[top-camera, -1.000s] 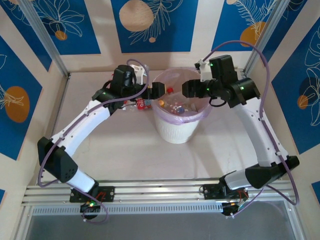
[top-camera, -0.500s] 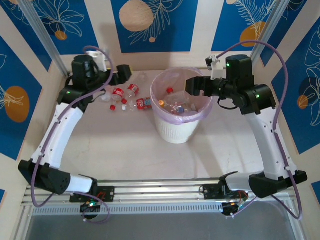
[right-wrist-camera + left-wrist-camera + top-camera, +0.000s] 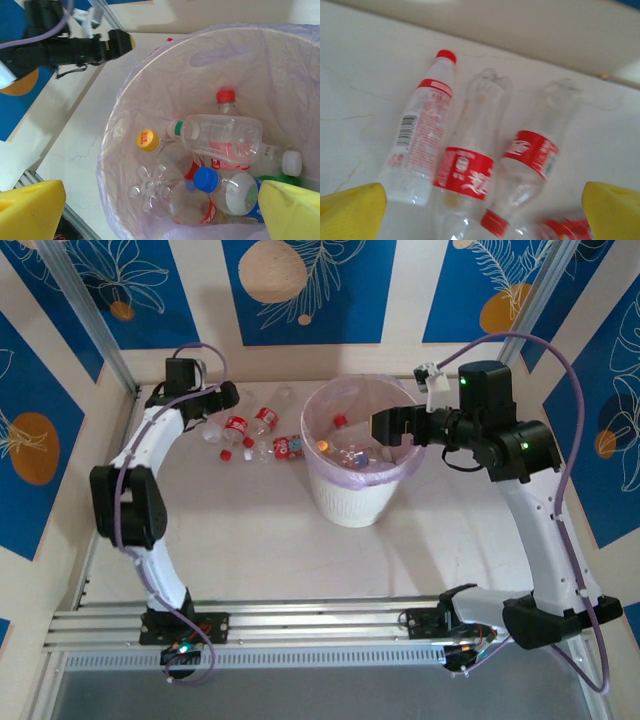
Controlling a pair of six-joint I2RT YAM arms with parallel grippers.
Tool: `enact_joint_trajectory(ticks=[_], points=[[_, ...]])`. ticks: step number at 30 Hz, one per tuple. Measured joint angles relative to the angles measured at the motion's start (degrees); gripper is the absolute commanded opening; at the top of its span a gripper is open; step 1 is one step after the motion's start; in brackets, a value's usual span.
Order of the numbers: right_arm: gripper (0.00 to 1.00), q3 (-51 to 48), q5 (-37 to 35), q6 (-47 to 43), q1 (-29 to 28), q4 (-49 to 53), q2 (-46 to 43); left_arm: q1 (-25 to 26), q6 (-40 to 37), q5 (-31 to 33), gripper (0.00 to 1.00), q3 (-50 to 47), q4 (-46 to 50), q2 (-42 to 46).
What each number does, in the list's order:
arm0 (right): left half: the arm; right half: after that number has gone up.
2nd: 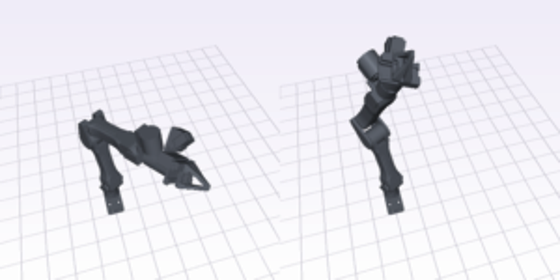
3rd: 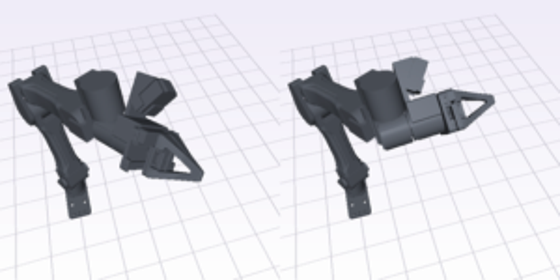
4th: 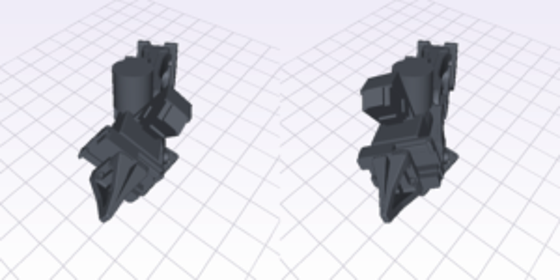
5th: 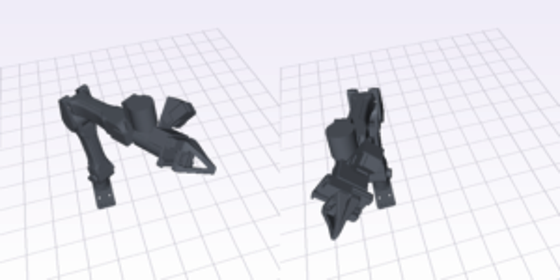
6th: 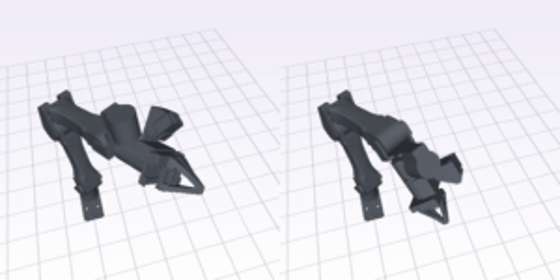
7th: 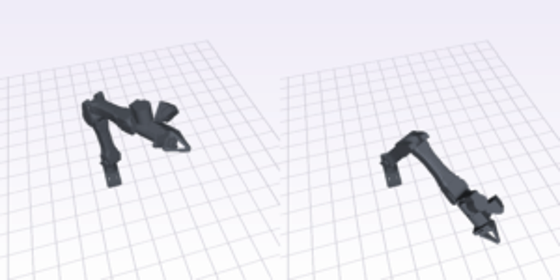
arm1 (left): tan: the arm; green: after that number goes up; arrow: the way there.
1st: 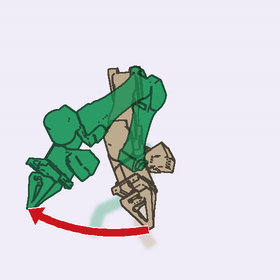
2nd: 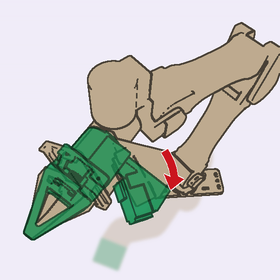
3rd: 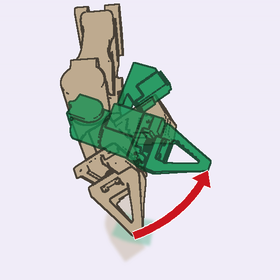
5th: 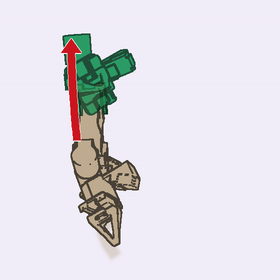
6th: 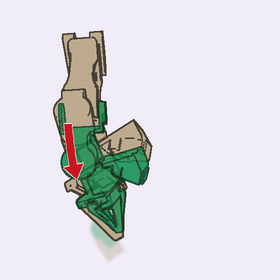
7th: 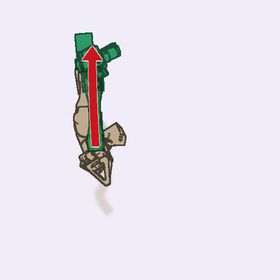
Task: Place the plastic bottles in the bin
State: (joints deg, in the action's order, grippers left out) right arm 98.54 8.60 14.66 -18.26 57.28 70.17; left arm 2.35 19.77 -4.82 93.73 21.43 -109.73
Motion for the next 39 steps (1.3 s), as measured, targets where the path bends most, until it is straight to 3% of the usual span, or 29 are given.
enact_joint_trajectory(ticks=[10,28,39], points=[[1.0,-0.13,-2.01,0.63,1.66,2.54,-2.14,-2.93,-0.61,2.91,0.99,16.28,2.45,-18.1],[0.99,-1.92,-2.08,0.85,3.5,2.32,-3.58,-3.63,-2.82,1.99,0.85,17.22,12.09,-23.06],[0.99,-2.97,-2.32,0.85,4.04,2.38,-5.49,-3.63,-4.7,3.87,0.62,17.22,13.77,-24.04]])
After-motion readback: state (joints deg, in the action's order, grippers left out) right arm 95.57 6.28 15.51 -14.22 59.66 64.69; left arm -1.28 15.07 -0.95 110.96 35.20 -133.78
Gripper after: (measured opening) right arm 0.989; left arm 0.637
